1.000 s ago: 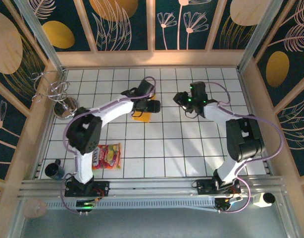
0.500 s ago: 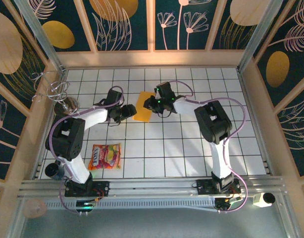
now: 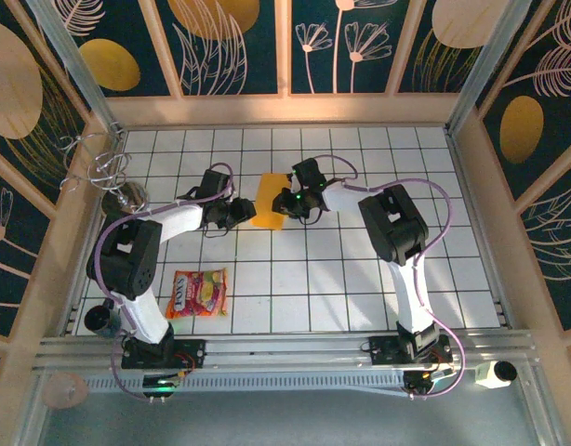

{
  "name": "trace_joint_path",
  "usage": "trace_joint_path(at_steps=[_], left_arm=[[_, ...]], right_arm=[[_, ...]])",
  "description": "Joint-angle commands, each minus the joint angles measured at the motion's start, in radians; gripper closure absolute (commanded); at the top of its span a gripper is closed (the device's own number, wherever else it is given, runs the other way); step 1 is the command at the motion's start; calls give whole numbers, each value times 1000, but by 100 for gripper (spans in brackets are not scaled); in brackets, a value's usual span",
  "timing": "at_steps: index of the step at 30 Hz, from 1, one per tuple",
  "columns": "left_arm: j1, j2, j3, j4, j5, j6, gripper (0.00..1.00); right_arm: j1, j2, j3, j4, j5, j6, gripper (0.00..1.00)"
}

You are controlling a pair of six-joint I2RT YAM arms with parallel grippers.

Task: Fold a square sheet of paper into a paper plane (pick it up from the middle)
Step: Third fold the triangle at the center of the table.

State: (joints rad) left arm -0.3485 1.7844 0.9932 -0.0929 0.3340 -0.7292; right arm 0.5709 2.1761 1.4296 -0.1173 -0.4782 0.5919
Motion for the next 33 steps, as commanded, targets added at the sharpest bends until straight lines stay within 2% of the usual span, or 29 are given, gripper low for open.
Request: trace_joint_path(at_steps=[1, 4, 12, 33], left_arm=[[5, 22, 22, -41, 45, 36, 63], [5, 25, 10, -47, 84, 43, 67], [4, 54, -1, -51, 135, 39, 69], [5, 149, 106, -59, 153, 66, 84]], right_arm=[[-9, 12, -48, -97, -23, -110, 78], [-14, -1, -66, -95, -52, -149, 79], [-18, -1, -66, -94, -70, -175, 80], [-18, -12, -86, -74, -65, -160, 83]])
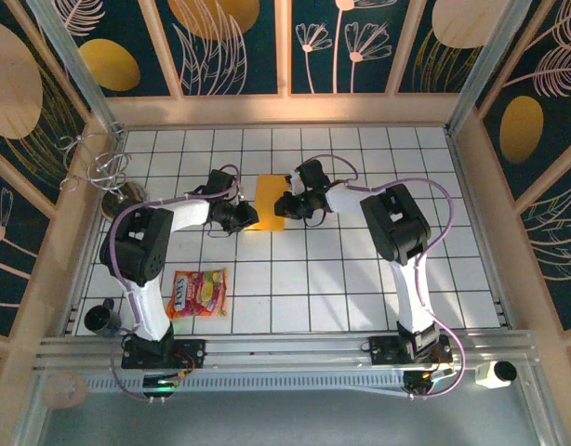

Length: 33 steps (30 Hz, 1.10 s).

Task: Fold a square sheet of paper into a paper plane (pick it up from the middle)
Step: Third fold the triangle at the center of the table.

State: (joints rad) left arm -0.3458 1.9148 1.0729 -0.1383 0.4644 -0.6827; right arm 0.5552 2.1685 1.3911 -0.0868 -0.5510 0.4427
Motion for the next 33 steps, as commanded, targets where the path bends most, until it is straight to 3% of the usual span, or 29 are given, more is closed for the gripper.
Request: trace_joint_path(at_steps=[1, 13, 24, 33], left_arm=[[2, 21, 30, -15, 24, 19, 84], [2, -50, 20, -16, 44, 5, 100], [2, -190, -128, 10, 45, -69, 100], [2, -195, -224, 100, 73, -167, 100]], right_arm=[[-3, -5, -47, -103, 8, -10, 83], [-3, -46, -61, -76, -11, -15, 83], [-2, -90, -33, 6, -33, 62, 80], [-3, -65, -19, 12, -58, 69, 80]])
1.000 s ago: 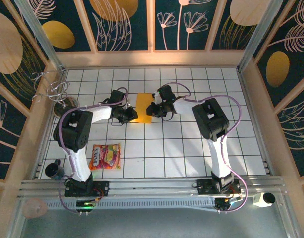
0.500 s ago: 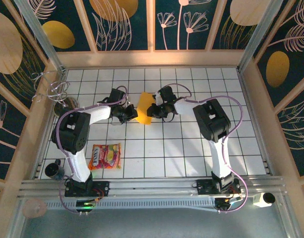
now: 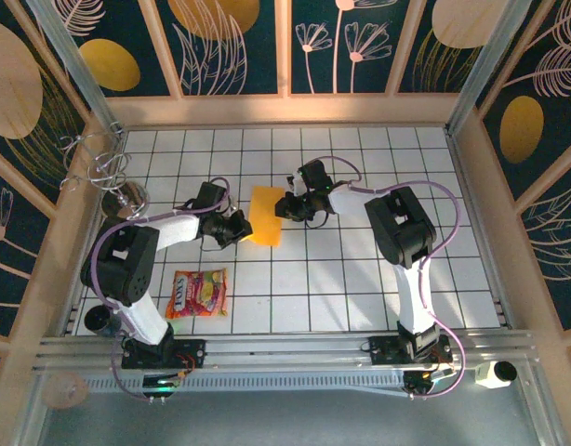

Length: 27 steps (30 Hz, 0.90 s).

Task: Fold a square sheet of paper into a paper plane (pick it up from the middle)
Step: Third fold the triangle at the center of the table.

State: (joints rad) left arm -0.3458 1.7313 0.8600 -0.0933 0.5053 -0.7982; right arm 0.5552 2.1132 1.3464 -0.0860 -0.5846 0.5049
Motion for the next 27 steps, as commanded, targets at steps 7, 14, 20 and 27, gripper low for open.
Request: trace_joint_path(at_steps=[7, 14, 20, 27], left_arm=[[2, -12, 5, 65, 58, -60, 100], [2, -11, 37, 125, 126, -81, 87], [2, 24, 73, 187, 170, -107, 82], [2, 93, 138, 209, 171, -102, 68]], right_arm=[[4, 45, 61, -34, -9, -5, 81], [6, 65, 70, -76, 7, -34, 82], [3, 74, 68, -96, 15, -42, 82], [1, 76, 63, -95, 10, -45, 82]])
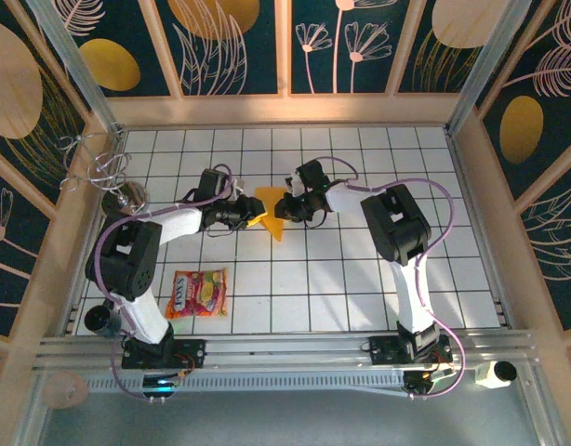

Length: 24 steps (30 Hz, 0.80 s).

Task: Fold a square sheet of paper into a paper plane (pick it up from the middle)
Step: Third fold the triangle at the center of the table.

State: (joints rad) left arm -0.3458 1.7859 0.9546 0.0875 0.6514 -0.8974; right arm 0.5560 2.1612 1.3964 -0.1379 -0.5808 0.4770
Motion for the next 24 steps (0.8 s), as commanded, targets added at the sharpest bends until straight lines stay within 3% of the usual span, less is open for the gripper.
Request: trace_joint_path(at_steps=[1, 11, 24], left_arm=[[2, 49, 52, 32, 27, -2, 66], [2, 112, 71, 110, 44, -48, 58], [1, 137, 45, 114, 29, -46, 65]], right_arm=[[-2, 28, 12, -44, 6, -17, 82], [-2, 10, -15, -13, -15, 2, 83], [-70, -140, -125, 171, -116, 153, 77]])
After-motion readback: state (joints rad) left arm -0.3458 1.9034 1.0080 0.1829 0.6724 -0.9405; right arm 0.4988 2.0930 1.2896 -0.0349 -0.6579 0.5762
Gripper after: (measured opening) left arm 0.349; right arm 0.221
